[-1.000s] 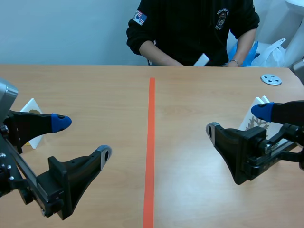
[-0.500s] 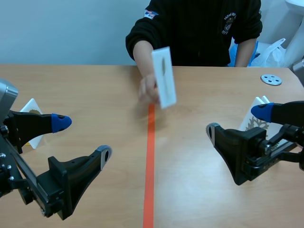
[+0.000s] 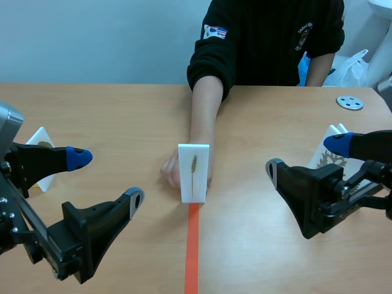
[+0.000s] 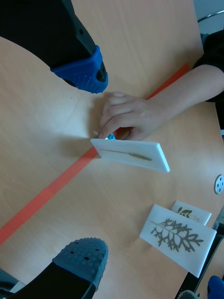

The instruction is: Sort the leaf by its shape. The table is split by an orange tape line. A compound leaf with several leaflets goes to the left side, a simple leaf with one blade goes to the right side. Return to the home posture when a red brick is placed on the table.

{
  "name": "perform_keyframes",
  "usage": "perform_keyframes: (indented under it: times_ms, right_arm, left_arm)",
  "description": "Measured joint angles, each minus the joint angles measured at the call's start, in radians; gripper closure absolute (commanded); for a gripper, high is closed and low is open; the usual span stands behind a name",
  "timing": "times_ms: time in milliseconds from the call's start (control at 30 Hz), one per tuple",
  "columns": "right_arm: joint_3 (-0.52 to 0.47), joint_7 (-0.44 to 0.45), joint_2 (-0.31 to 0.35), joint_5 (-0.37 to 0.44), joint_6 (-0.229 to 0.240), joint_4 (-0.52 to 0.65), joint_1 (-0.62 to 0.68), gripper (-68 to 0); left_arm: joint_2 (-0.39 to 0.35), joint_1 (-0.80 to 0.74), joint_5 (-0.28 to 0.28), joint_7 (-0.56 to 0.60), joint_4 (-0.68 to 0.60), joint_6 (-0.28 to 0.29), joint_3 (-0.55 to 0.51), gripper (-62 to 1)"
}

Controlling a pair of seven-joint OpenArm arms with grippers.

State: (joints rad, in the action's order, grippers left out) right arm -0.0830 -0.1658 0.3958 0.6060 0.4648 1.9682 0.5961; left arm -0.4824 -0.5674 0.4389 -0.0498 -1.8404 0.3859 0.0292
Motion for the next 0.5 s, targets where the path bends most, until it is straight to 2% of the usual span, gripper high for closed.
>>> perform_keyframes:
  times_ms: [367,433,500]
  right_arm:
    - [0.000,0.000,0.000,0.000,0.000,0.000,0.000,-67.9]
    - [0.000,0.000,0.000,0.000,0.000,0.000,0.000,-67.9]
    - [0.000,0.000,0.000,0.000,0.000,0.000,0.000,-67.9]
  left_arm:
    - [0.000,0.000,-0.002,-0.018,0.000,0.000,0.000,-62.3]
    - [0.000,0.000,-0.036,-0.028,0.000,0.000,0.000,-62.3]
    - [0.000,0.000,-0.046,-0.029,0.000,0.000,0.000,-62.3]
